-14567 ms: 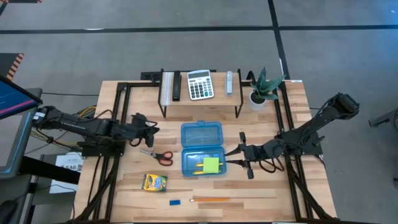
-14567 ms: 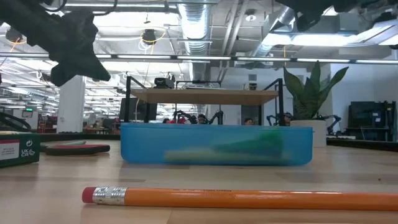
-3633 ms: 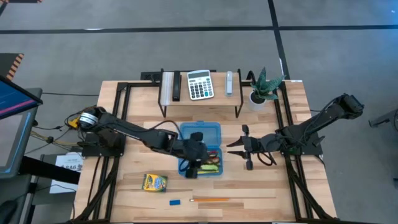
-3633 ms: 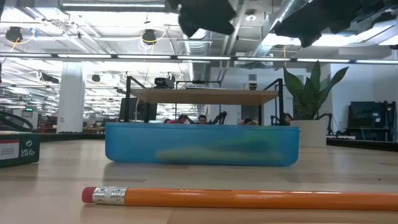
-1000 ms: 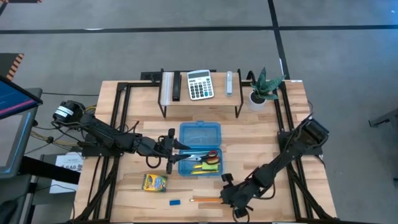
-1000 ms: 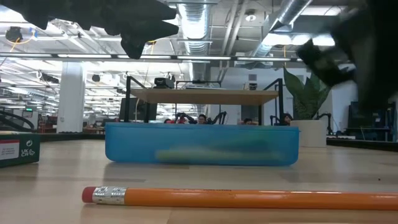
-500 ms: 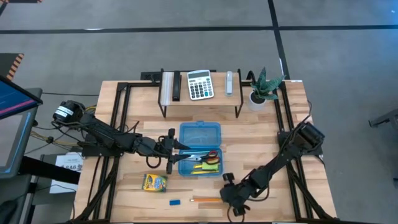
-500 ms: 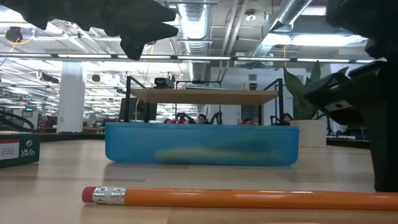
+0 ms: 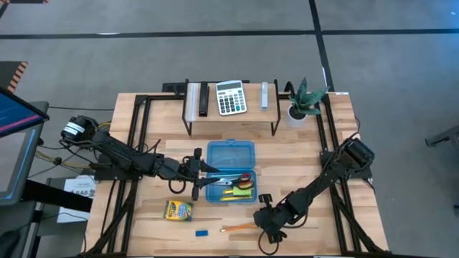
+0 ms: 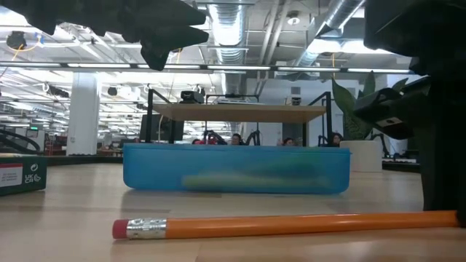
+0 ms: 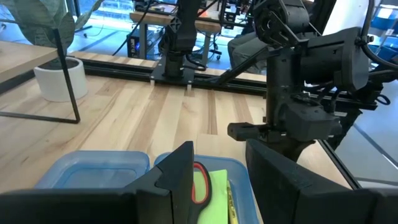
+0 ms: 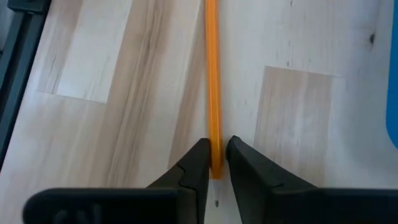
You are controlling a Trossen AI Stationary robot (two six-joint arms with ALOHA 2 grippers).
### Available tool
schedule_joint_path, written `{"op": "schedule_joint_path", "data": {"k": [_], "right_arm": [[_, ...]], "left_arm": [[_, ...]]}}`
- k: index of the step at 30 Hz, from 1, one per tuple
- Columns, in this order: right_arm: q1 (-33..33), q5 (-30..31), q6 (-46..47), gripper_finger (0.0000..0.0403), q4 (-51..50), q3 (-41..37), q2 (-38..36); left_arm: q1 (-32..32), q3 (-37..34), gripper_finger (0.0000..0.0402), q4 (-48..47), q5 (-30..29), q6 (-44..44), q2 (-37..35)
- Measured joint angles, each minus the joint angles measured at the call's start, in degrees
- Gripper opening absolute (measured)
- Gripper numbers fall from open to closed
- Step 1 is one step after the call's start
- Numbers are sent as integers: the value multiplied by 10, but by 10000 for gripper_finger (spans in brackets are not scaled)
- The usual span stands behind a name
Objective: Pack school essentials
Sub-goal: Put the orange pencil into the blue supply box
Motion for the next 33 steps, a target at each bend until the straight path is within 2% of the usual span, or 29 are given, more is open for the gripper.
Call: {"op": "schedule_joint_path", "data": {"k": [10,16,27,33], "right_arm": [[-11,-17,-2,30,5,-3,-17],[-19,-9,-3,12,-12,-6,-50],[-32,-10,-14,9,-2,-5,-79],[-22,-18,-6,49,-4,-4,-80]], "left_arm": [[0,0,132,1,0,0,0],[0,0,132,1,0,0,0],[0,0,132,1,0,-5,0],[0,0,132,1,0,-5,0]]}}
